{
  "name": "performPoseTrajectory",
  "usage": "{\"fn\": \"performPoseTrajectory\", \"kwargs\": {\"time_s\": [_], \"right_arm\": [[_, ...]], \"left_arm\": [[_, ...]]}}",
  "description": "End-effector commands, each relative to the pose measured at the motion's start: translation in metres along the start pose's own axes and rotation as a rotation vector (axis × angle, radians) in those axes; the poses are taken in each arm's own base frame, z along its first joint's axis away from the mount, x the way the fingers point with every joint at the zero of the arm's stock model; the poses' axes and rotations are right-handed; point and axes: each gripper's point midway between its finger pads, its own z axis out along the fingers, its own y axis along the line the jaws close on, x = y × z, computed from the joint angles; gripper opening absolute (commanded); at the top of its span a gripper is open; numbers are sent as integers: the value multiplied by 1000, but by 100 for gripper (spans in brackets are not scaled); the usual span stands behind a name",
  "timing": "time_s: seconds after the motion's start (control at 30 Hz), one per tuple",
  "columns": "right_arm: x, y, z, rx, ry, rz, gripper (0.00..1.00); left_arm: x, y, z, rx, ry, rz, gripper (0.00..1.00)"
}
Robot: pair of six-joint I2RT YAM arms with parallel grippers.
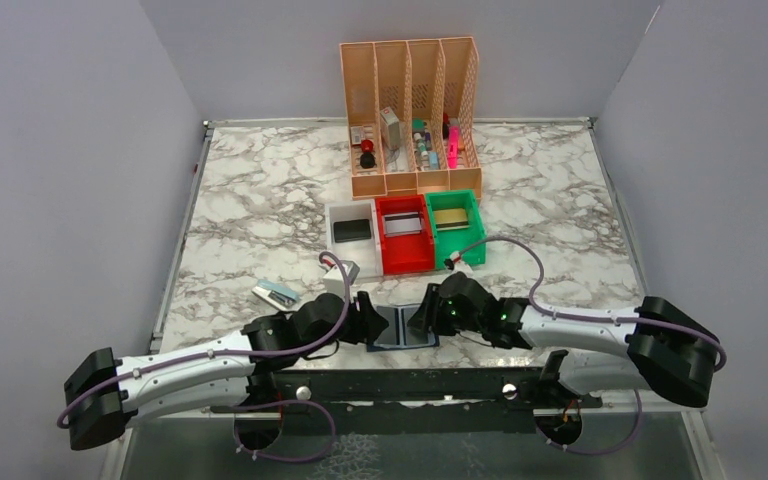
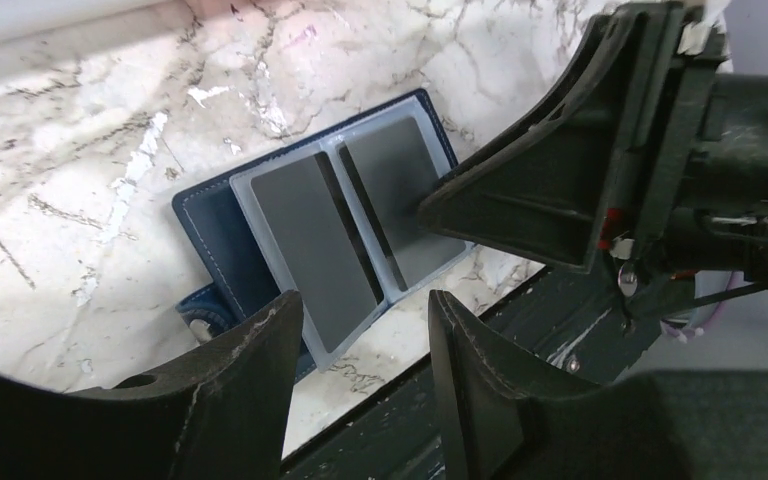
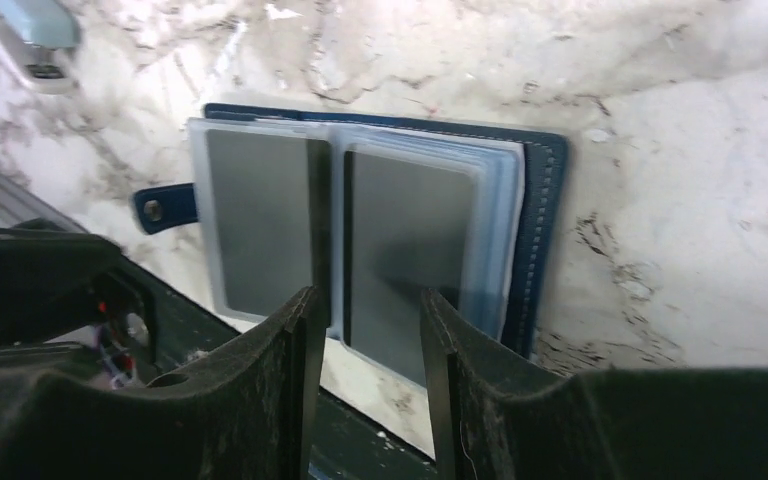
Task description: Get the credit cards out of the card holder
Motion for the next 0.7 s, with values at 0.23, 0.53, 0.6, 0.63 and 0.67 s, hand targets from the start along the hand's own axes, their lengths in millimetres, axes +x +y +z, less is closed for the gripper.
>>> {"fn": "performPoseTrajectory", "kwargs": {"time_s": [0.23,0.53,0.6,0.63,0.67], "right_arm": [[-1,51,5,-239,10,-39,37],[7,43,25,-157,73,-48,37],[8,41,28,-141,81,-45,36],[9,38,30,-127,82,-42,36],[8,36,31,-113,81,-39,36]], "left_arm": [[16,2,13,-45,82,26,51],[33,30,21,-162,124,42,46],[36,34,23,-177,131,51,44],[37,35,24,-181,133,55,41],[37,36,25,-184,131,55,39]]}}
